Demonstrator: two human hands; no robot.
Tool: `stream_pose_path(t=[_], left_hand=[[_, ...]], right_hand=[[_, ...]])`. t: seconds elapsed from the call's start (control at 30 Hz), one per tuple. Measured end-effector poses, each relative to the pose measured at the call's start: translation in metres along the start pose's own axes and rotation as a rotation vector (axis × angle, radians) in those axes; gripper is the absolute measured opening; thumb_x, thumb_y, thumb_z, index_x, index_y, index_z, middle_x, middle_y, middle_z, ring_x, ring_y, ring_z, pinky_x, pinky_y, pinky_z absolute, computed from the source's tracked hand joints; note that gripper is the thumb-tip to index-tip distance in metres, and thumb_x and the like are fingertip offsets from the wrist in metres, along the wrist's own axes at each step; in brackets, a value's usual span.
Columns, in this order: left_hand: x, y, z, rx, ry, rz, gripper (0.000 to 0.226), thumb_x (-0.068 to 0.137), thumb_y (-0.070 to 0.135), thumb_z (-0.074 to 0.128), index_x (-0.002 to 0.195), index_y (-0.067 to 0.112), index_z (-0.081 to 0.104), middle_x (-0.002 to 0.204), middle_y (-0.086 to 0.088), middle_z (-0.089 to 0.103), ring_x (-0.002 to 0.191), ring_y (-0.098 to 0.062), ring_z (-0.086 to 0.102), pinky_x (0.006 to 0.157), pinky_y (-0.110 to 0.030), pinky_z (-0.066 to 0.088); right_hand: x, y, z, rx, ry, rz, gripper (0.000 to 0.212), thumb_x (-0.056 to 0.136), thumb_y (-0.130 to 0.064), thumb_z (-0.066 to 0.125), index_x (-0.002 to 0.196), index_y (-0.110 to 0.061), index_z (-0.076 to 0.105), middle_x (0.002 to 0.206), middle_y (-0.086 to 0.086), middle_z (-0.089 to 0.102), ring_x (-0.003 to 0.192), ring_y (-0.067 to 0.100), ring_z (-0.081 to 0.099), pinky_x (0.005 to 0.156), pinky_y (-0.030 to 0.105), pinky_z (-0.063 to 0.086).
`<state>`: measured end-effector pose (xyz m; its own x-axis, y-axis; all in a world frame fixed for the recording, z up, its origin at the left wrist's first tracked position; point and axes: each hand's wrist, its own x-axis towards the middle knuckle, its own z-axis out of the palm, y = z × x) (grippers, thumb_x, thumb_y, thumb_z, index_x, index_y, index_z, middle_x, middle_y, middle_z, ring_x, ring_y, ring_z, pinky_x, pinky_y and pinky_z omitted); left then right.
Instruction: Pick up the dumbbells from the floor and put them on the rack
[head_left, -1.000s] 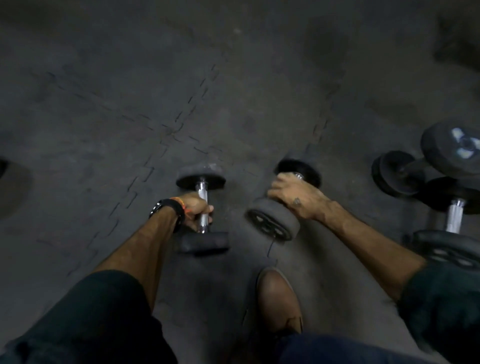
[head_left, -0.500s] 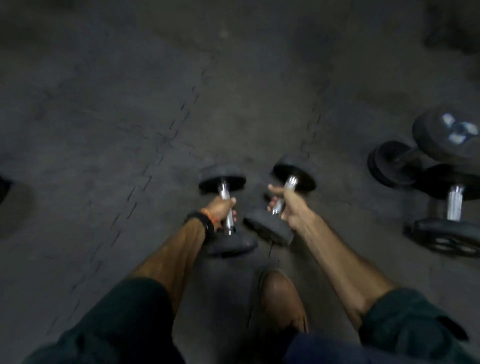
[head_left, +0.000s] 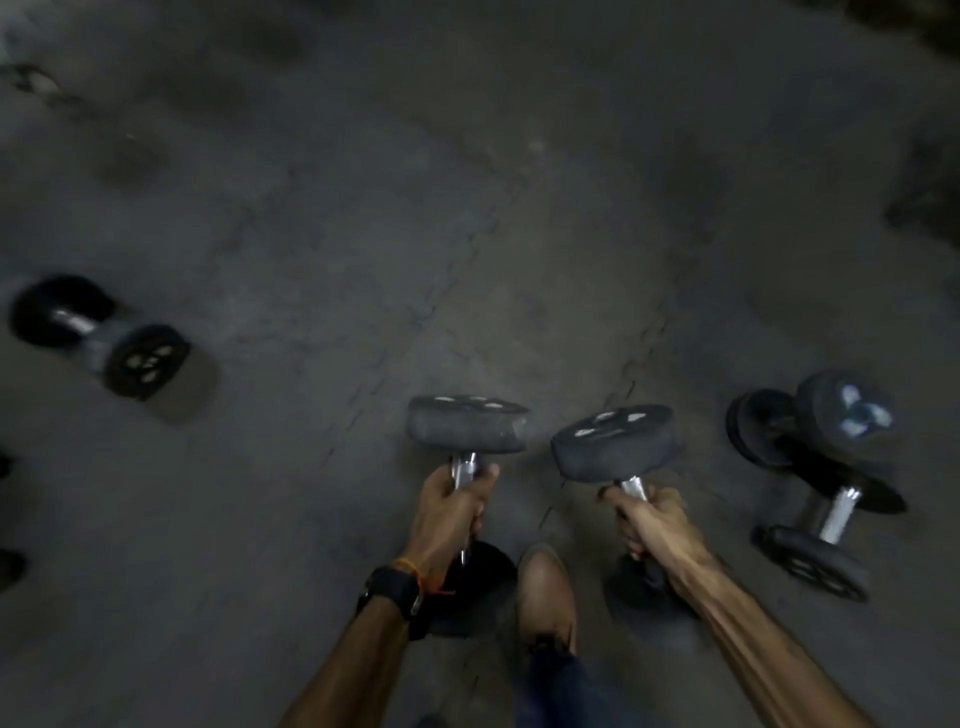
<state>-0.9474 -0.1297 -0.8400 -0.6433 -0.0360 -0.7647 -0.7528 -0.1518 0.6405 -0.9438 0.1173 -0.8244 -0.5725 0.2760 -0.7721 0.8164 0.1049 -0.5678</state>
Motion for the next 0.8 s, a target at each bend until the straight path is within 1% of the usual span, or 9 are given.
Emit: stream_pose_path(t=[0.1,0.23,0.3,0.37,0.47,0.6,0.63,0.7,0.8], left_hand=[[-0.087,0.095,-0.023,-0.044,0.038,-0.03,0.04,0.096,0.023,0.074,0.067,0.022,0.048,0.053,0.001,0.037,0.044,-0.013,0.032,0.046,-0.027,0.024],[-0.201,0.233,-0.05,-0.109,0.174,0.004,0.026,0.096,0.02,0.073,0.078,0.015,0.055,0.051,0.001,0.033,0.04,-0.013,0.029,0.043,-0.023,0.022],[-0.264,0.317,-0.067,-0.167,0.229,0.07,0.036,0.097,0.018,0.073,0.068,0.019,0.052,0.049,0.002,0.031,0.037,-0.011,0.027,0.042,-0.021,0.021],[-0.321,0.403,-0.094,-0.234,0.302,0.125,0.05,0.099,0.018,0.071,0.058,0.023,0.043,0.047,0.002,0.031,0.035,-0.012,0.026,0.04,-0.02,0.021],[-0.364,0.491,-0.128,-0.315,0.413,0.171,0.048,0.099,0.022,0.07,0.061,0.02,0.04,0.045,0.0,0.033,0.034,-0.014,0.029,0.039,-0.021,0.024],[-0.387,0.582,-0.186,-0.386,0.51,0.288,0.049,0.101,0.02,0.067,0.06,0.02,0.039,0.044,0.0,0.034,0.031,-0.014,0.029,0.037,-0.02,0.025],[-0.387,0.61,-0.206,-0.413,0.549,0.311,0.05,0.101,0.02,0.067,0.06,0.02,0.039,0.045,0.0,0.033,0.031,-0.014,0.029,0.037,-0.019,0.024],[-0.373,0.641,-0.234,-0.397,0.515,0.38,0.05,0.1,0.019,0.07,0.059,0.02,0.041,0.046,-0.002,0.034,0.032,-0.013,0.029,0.038,-0.019,0.023],[-0.356,0.71,-0.277,-0.47,0.552,0.434,0.054,0.101,0.019,0.069,0.052,0.023,0.046,0.045,-0.002,0.034,0.032,-0.013,0.029,0.041,-0.021,0.023]], right_hand=[[-0.083,-0.097,0.0,-0.036,-0.04,-0.014,0.029,0.093,-0.01,0.071,0.071,-0.011,0.052,0.044,-0.002,0.033,0.034,0.013,0.026,0.043,0.024,0.021],[-0.198,-0.245,0.019,-0.033,-0.101,-0.07,0.032,0.089,-0.005,0.07,0.067,-0.014,0.048,0.043,-0.003,0.034,0.03,0.011,0.025,0.04,0.019,0.022],[-0.265,-0.33,0.03,-0.015,-0.181,-0.107,0.026,0.086,-0.006,0.069,0.071,-0.015,0.05,0.045,-0.003,0.033,0.032,0.012,0.024,0.042,0.019,0.022],[-0.335,-0.423,0.049,-0.024,-0.234,-0.156,0.029,0.086,-0.007,0.068,0.068,-0.018,0.048,0.045,-0.004,0.032,0.033,0.012,0.023,0.044,0.021,0.022],[-0.399,-0.516,0.084,-0.069,-0.331,-0.256,0.032,0.085,-0.004,0.066,0.065,-0.018,0.046,0.044,-0.004,0.033,0.034,0.013,0.025,0.043,0.02,0.023],[-0.449,-0.62,0.15,-0.184,-0.342,-0.375,0.028,0.081,-0.011,0.071,0.064,-0.019,0.05,0.045,-0.001,0.04,0.036,0.016,0.033,0.044,0.024,0.028],[-0.452,-0.649,0.175,-0.19,-0.34,-0.398,0.029,0.079,-0.013,0.072,0.061,-0.02,0.05,0.046,0.0,0.04,0.037,0.016,0.034,0.045,0.025,0.029],[-0.446,-0.683,0.206,-0.223,-0.355,-0.486,0.028,0.076,-0.02,0.072,0.058,-0.02,0.051,0.045,-0.001,0.042,0.038,0.016,0.036,0.047,0.027,0.03],[-0.44,-0.754,0.26,-0.222,-0.355,-0.534,0.02,0.075,-0.03,0.071,0.063,-0.021,0.058,0.045,-0.01,0.047,0.042,0.014,0.041,0.049,0.027,0.033]])
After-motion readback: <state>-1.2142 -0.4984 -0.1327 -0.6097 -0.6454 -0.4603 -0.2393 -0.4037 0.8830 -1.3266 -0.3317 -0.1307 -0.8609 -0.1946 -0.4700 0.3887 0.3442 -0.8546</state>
